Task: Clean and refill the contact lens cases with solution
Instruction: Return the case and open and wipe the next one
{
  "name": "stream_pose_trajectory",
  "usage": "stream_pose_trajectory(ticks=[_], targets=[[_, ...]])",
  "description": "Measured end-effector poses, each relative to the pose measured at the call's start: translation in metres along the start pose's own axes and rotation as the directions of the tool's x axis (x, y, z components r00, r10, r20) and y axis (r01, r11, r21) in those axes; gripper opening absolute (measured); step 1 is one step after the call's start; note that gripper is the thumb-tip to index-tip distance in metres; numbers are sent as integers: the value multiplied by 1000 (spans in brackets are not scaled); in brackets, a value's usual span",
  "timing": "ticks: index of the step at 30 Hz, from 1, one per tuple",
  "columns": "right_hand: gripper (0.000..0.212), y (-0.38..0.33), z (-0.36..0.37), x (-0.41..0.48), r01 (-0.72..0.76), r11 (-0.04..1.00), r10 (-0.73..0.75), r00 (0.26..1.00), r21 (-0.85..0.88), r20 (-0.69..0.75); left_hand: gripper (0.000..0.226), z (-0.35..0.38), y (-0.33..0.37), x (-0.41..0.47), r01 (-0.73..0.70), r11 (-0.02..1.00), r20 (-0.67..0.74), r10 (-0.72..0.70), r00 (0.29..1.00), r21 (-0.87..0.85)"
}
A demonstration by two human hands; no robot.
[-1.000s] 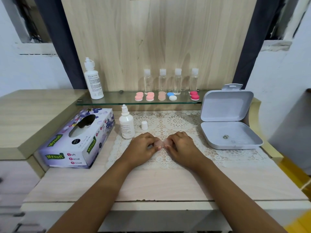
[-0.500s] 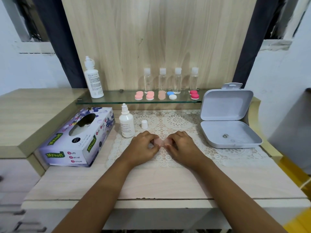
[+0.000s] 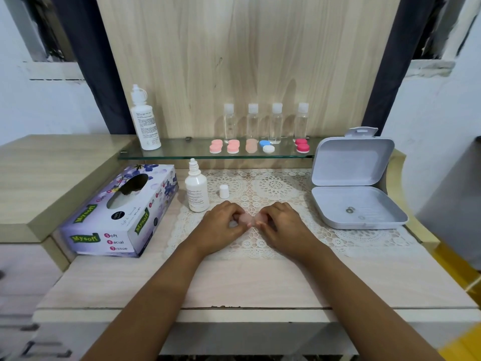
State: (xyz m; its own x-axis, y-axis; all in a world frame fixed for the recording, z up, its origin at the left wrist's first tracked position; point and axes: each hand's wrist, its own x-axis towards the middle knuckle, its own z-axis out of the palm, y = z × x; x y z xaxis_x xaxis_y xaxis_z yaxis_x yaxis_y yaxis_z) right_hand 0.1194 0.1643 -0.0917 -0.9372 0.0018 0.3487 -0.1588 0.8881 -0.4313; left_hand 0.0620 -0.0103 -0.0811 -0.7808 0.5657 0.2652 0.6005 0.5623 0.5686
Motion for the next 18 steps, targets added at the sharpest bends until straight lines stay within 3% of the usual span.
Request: stream_pose_trajectory(ticks=[3, 5, 11, 15, 18], targets=[[38, 0, 0, -1, -1, 1000, 1, 1000, 8, -11, 65, -1, 0, -1, -24, 996, 70, 17, 997, 91], [46, 0, 1, -1, 1, 1000, -1, 1000, 7, -12, 75, -2, -2, -1, -30, 997, 105, 22, 994, 74], [35, 0, 1, 0, 2, 1000, -2, 1000, 1, -14, 33, -2, -7, 1, -34, 998, 93, 30, 995, 49], [34, 2, 1, 1, 6, 1000, -6, 1000, 5, -24, 26, 1, -3, 2, -21, 999, 46, 19, 999, 43], [34, 2, 2, 1, 7, 1000, -7, 1000, 10, -25, 37, 0, 1, -1, -21, 998, 38, 18, 999, 57]])
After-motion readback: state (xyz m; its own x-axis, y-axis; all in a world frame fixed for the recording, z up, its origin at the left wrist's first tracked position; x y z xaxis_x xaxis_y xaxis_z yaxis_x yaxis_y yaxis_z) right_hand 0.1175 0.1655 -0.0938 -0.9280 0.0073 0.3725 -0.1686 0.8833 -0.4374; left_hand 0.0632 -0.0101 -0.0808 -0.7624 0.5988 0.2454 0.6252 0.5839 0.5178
